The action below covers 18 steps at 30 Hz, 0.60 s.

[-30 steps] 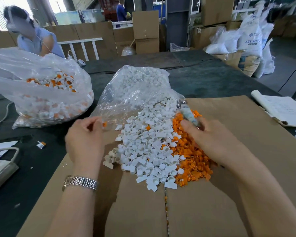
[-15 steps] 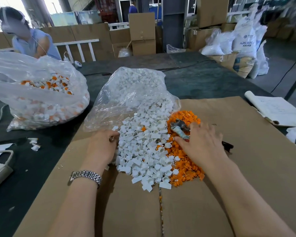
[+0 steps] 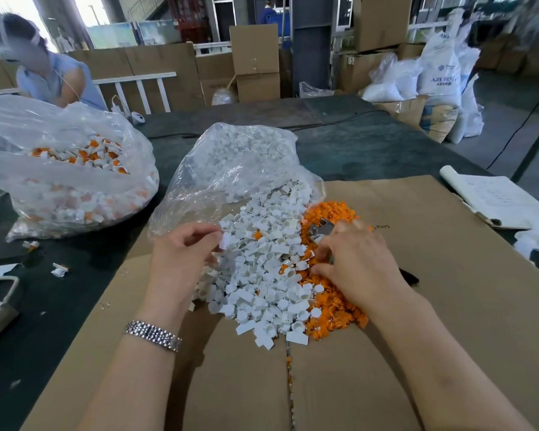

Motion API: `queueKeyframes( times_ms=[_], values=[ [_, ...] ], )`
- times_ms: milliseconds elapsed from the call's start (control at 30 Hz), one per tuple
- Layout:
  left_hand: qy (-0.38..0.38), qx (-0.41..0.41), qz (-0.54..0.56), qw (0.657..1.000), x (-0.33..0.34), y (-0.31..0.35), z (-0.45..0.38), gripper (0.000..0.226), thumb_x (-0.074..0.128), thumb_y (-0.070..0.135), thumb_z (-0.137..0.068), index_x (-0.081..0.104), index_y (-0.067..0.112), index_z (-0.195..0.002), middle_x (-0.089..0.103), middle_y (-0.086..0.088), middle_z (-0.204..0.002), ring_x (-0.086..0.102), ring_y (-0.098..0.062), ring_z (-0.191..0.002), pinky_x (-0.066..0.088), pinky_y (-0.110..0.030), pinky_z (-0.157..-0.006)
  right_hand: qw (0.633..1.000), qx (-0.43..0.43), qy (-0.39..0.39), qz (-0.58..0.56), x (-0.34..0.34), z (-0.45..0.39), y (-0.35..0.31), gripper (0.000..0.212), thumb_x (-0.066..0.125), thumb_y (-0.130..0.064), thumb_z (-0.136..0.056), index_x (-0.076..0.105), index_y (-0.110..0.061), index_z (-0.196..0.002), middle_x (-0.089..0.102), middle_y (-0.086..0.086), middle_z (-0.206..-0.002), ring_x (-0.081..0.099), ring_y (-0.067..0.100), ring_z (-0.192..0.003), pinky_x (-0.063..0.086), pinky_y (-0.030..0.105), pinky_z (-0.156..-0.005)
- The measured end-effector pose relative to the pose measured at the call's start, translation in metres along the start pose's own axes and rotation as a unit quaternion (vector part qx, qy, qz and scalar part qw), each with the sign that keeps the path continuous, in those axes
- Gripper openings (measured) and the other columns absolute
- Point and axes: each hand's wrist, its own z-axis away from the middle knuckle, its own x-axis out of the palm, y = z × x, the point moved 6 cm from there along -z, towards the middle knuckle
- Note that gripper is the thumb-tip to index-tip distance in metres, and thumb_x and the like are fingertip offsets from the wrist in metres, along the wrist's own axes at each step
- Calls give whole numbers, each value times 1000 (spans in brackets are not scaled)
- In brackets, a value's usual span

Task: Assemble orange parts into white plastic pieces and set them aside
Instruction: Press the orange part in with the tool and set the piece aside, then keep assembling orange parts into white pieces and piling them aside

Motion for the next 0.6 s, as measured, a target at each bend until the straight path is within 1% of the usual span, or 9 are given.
queueKeyframes(
  times_ms=[67,133,167,233,300,367,433,533,600],
  values=[
    [-45,-23,40,998,10,-2,3,14,78,14,-89,82,27,-90,79,-4,-82,71,-12,-66,55,-17,-60,1000,-8,7,4,0,0,0,19,65,-48,-91,70,-33,-101,56,-6,-111,45,16,-110,43,34,-88],
    [-99,-59,88,989,22,-2,7,13,79,12,-86,84,22,-92,79,-10,-84,73,-17,-70,57,-21,-62,998,-11,33,-46,-4,1,2,13,64,-43,-93,67,-31,-95,58,-7,-104,51,13,-102,47,31,-85],
    [-131,-81,122,980,28,-2,10,14,79,10,-82,84,18,-93,79,-12,-85,72,-18,-71,57,-21,-62,993,-1,55,-103,-8,1,5,10,64,-39,-93,64,-29,-91,60,-9,-97,55,9,-94,49,28,-79],
    [-193,-120,190,955,39,0,14,24,78,6,-74,83,10,-97,78,-14,-85,73,-18,-72,58,-20,-65,965,32,93,-242,-15,3,12,11,66,-32,-91,59,-27,-86,64,-10,-82,60,4,-75,52,23,-66],
    [-226,-138,221,939,44,0,17,32,76,1,-71,81,5,-102,77,-16,-85,75,-18,-74,59,-19,-70,933,42,94,-344,-16,2,11,11,69,-28,-90,58,-26,-86,66,-7,-73,63,5,-66,54,22,-61],
    [-237,-141,226,934,46,1,20,34,75,-3,-72,80,3,-106,76,-17,-87,75,-20,-75,60,-20,-73,901,25,72,-428,-14,2,3,9,69,-27,-92,61,-26,-89,68,-5,-74,66,6,-65,55,21,-62],
    [-250,-143,226,931,49,3,24,34,73,-5,-75,79,1,-108,76,-18,-90,75,-21,-77,60,-22,-73,870,-2,60,-489,-15,2,-6,3,68,-27,-94,66,-25,-95,70,-5,-79,66,6,-65,56,21,-67],
    [-270,-124,220,929,54,9,30,30,73,-4,-77,79,1,-106,73,-16,-88,74,-24,-77,61,-25,-73,850,-53,53,-522,-17,4,-17,7,69,-25,-94,73,-25,-100,71,-5,-84,66,7,-69,55,20,-70],
    [-284,-108,218,928,55,13,32,24,74,0,-77,78,2,-101,71,-16,-85,73,-26,-76,61,-27,-72,827,-64,45,-557,-17,6,-21,10,73,-24,-90,72,-23,-100,71,-3,-85,68,10,-71,57,22,-72]
  ],
)
